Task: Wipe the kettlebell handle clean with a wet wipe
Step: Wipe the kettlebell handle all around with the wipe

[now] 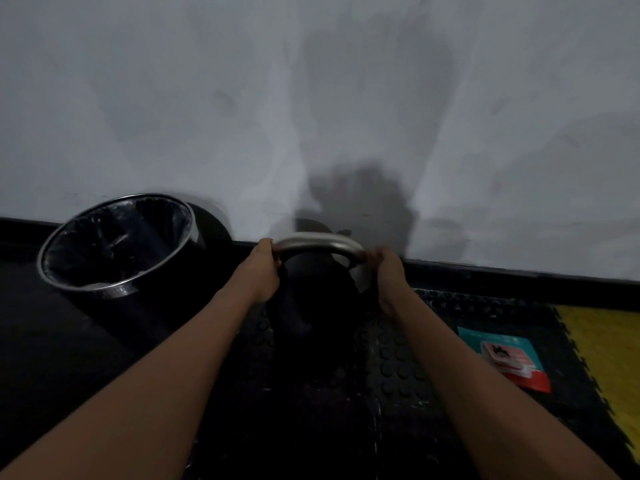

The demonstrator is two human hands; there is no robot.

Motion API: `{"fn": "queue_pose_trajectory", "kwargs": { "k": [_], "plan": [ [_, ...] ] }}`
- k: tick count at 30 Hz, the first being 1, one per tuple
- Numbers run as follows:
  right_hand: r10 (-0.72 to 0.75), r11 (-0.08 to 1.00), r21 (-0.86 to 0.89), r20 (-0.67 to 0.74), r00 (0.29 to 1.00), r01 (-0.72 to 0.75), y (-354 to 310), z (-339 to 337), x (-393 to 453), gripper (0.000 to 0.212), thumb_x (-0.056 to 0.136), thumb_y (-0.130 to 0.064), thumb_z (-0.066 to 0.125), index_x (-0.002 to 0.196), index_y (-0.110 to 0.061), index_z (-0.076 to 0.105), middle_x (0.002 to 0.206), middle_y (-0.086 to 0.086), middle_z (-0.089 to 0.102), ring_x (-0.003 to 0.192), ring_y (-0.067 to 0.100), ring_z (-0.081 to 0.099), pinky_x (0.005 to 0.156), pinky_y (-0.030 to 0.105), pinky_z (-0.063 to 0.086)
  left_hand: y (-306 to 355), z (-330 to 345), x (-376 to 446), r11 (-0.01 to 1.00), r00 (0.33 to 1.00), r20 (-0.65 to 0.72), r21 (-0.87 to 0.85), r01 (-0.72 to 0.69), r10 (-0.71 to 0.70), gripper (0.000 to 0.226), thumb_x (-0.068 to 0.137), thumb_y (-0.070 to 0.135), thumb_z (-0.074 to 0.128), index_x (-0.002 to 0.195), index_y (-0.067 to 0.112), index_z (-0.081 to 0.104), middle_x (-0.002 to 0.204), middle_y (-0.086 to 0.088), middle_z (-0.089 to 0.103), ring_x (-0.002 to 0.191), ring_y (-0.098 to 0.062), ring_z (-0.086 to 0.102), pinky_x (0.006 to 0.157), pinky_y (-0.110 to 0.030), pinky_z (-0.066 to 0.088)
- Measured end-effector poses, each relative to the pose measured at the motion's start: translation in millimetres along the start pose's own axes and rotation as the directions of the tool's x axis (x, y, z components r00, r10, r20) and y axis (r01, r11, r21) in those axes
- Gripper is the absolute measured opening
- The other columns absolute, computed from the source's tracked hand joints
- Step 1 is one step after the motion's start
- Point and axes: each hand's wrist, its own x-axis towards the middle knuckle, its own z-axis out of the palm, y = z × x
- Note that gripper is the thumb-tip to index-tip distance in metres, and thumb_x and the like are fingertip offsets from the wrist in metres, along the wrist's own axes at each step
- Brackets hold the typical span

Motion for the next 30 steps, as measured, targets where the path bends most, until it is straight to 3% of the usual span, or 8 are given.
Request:
{"fn": "queue_pose_trajectory", "kwargs": {
  "k": [2,4,6,8,12,16,22,30],
  "plan": [
    [-0.021,0.999,-0.027,0.005,1.000,0.021,0,-4,-4,0.033,0.092,-0.016,0.037,0.089,-0.008,0.069,0.068,0.001,0.071,0.068,0.019,0.063,0.065,0.025,0.050,-1,1,0,1.000,1.000,-0.005,0.003,0.005,-0.005,0.029,0.097,0.018,0.046,0.124,0.010,0.038,0.121,-0.020,0.055,0.099,-0.036,0.058,0.083,-0.037,0.045],
    [-0.089,0.983,-0.164,-0.008,0.996,0.086,5,-7,-2,0.033,0.081,-0.010,0.044,0.097,-0.010,0.072,0.088,0.010,0.072,0.085,0.027,0.065,0.076,0.034,0.051,-1,1,1,1.000,1.000,-0.007,0.003,0.005,-0.005,0.030,0.097,0.019,0.046,0.125,0.011,0.038,0.122,-0.019,0.055,0.098,-0.035,0.058,0.083,-0.037,0.045],
    [-0.153,0.946,-0.289,-0.005,0.988,0.145,9,-9,-3,0.029,0.075,-0.003,0.048,0.088,-0.012,0.073,0.085,0.011,0.070,0.080,0.027,0.063,0.070,0.036,0.050,-1,1,1,1.000,1.000,-0.001,0.009,-0.003,0.003,0.030,0.098,0.018,0.045,0.126,0.009,0.038,0.123,-0.018,0.054,0.099,-0.034,0.057,0.081,-0.036,0.043],
    [-0.237,0.887,-0.400,0.031,0.971,0.229,11,-10,-4,0.025,0.072,-0.002,0.053,0.084,-0.014,0.071,0.076,0.007,0.067,0.069,0.020,0.059,0.059,0.027,0.046,-1,1,1,1.000,1.000,0.004,0.010,-0.007,0.007,0.032,0.098,0.017,0.046,0.127,0.009,0.038,0.123,-0.018,0.053,0.099,-0.033,0.057,0.080,-0.035,0.043],
    [-0.359,0.758,-0.556,0.083,0.930,0.342,17,-15,-7,0.031,0.073,-0.003,0.060,0.097,-0.019,0.071,0.084,-0.001,0.069,0.077,0.010,0.061,0.059,0.012,0.043,-2,0,1,1.000,1.000,0.007,0.006,0.007,-0.007,0.031,0.098,0.017,0.047,0.127,0.009,0.038,0.122,-0.017,0.054,0.099,-0.031,0.056,0.079,-0.033,0.040],
    [-0.398,0.710,-0.594,0.104,0.911,0.378,20,-19,-9,0.035,0.069,-0.004,0.067,0.101,-0.019,0.071,0.083,-0.003,0.069,0.077,0.008,0.062,0.057,-0.002,0.038,0,0,-2,1.000,1.000,0.004,0.014,0.011,-0.011,0.031,0.098,0.018,0.047,0.126,0.009,0.039,0.120,-0.017,0.054,0.093,-0.027,0.054,0.078,-0.032,0.039],
    [-0.412,0.703,-0.606,0.079,0.908,0.372,20,-16,-9,0.037,0.065,-0.008,0.078,0.101,-0.014,0.073,0.087,0.002,0.071,0.072,0.007,0.062,0.057,-0.002,0.039,-1,-5,-2,0.998,1.000,0.003,0.068,0.006,-0.006,0.021,0.096,0.021,0.051,0.111,0.009,0.044,0.116,-0.016,0.057,0.098,-0.032,0.056,0.078,-0.032,0.038],
    [-0.457,0.751,-0.543,-0.015,0.889,0.376,26,0,-7,0.032,0.066,-0.034,0.085,0.090,-0.016,0.072,0.078,-0.004,0.068,0.071,0.004,0.060,0.056,0.006,0.038,-3,-7,-6,0.997,1.000,0.009,0.081,0.004,-0.004,0.025,0.095,0.024,0.053,0.115,0.011,0.047,0.118,-0.012,0.058,0.104,-0.030,0.058,0.084,-0.034,0.042]
  ]
}}
